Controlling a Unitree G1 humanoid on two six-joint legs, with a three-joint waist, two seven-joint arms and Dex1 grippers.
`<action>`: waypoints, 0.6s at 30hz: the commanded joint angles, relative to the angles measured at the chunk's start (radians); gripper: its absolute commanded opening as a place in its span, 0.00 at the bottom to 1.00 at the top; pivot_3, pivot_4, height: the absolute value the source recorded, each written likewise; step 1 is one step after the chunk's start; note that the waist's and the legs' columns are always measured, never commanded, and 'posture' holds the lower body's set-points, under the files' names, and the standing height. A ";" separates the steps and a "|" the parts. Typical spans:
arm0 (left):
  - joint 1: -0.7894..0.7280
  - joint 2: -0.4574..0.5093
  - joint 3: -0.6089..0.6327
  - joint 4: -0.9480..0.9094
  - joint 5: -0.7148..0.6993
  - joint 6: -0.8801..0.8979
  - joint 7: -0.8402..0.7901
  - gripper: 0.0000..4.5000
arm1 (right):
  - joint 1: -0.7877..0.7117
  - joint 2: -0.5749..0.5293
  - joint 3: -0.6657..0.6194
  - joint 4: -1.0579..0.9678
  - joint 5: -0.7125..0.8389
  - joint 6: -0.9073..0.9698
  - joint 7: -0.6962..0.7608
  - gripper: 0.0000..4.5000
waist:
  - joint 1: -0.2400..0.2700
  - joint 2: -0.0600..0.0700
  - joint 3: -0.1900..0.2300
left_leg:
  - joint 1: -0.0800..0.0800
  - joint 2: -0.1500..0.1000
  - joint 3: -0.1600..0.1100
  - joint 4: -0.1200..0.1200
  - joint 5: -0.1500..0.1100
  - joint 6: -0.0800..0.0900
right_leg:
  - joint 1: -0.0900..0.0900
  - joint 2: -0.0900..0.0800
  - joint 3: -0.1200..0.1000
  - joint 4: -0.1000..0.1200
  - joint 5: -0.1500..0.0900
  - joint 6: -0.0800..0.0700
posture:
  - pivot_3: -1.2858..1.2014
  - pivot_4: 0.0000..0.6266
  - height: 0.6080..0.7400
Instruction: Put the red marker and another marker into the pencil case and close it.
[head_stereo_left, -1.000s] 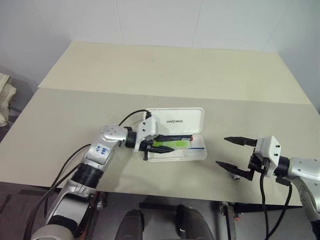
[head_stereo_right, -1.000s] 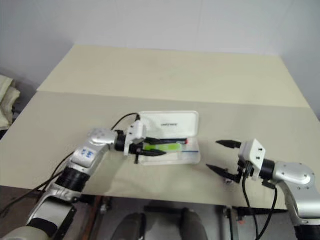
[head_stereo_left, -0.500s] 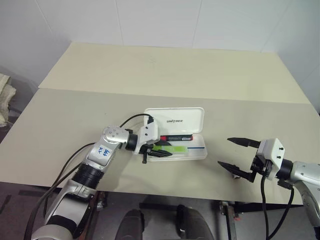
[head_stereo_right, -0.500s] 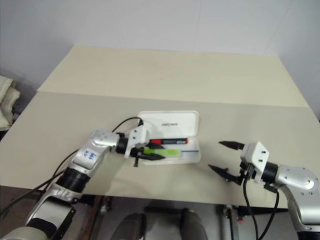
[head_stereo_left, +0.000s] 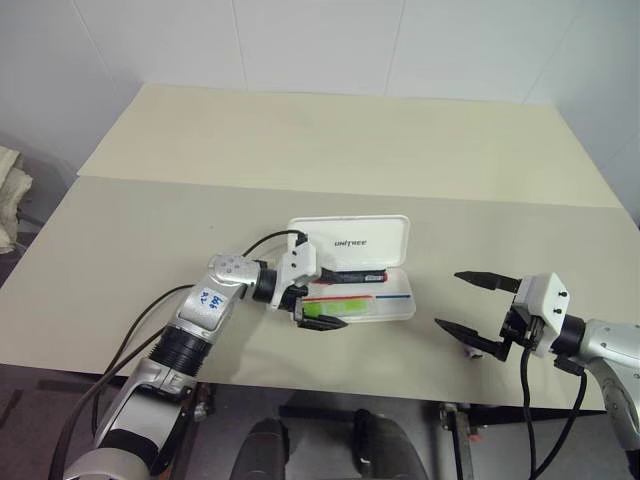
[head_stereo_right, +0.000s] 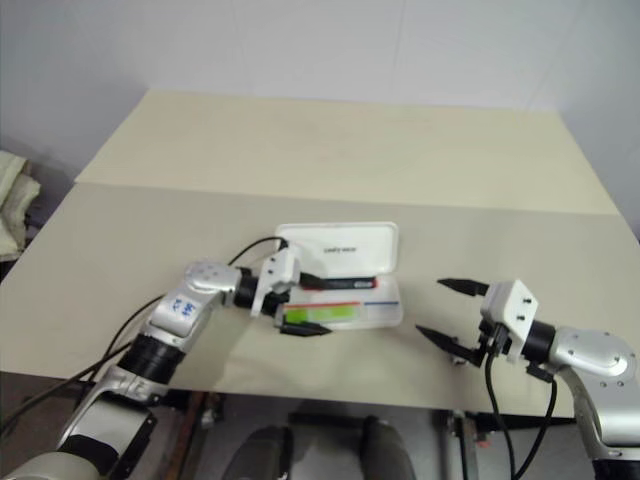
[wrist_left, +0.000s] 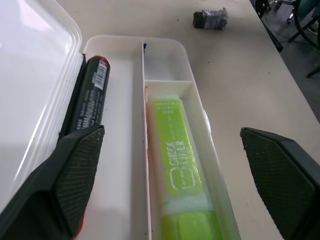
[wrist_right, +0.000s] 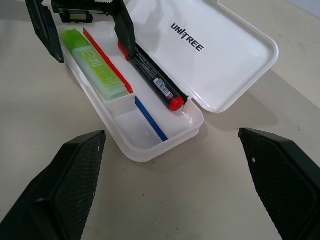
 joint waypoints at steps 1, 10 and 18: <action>-0.025 -0.002 0.029 -0.058 -0.042 -0.006 -0.019 1.00 | -0.006 0.009 -0.009 -0.028 0.021 0.003 -0.006 1.00 | 0.000 0.000 0.000 | 0.000 0.000 0.000 0.000 0.000 0.000 | 0.000 0.000 0.000 0.000 0.000 0.000 | 0.52 0.24 1.00; -0.025 0.039 0.126 0.005 -0.131 -0.125 -0.140 1.00 | 0.126 0.044 -0.058 -0.192 0.095 0.135 -0.098 1.00 | 0.000 0.000 0.000 | 0.000 0.000 0.000 0.000 0.000 0.000 | 0.000 0.000 0.000 0.000 0.000 0.000 | 0.52 0.24 1.00; 0.036 0.114 0.221 0.048 -0.184 -0.233 -0.237 1.00 | 0.402 0.145 -0.147 -0.447 0.080 0.271 -0.333 1.00 | 0.001 0.000 0.000 | 0.000 0.001 0.001 0.000 -0.002 0.000 | 0.000 0.000 0.001 -0.001 0.000 -0.001 | 0.52 0.24 1.00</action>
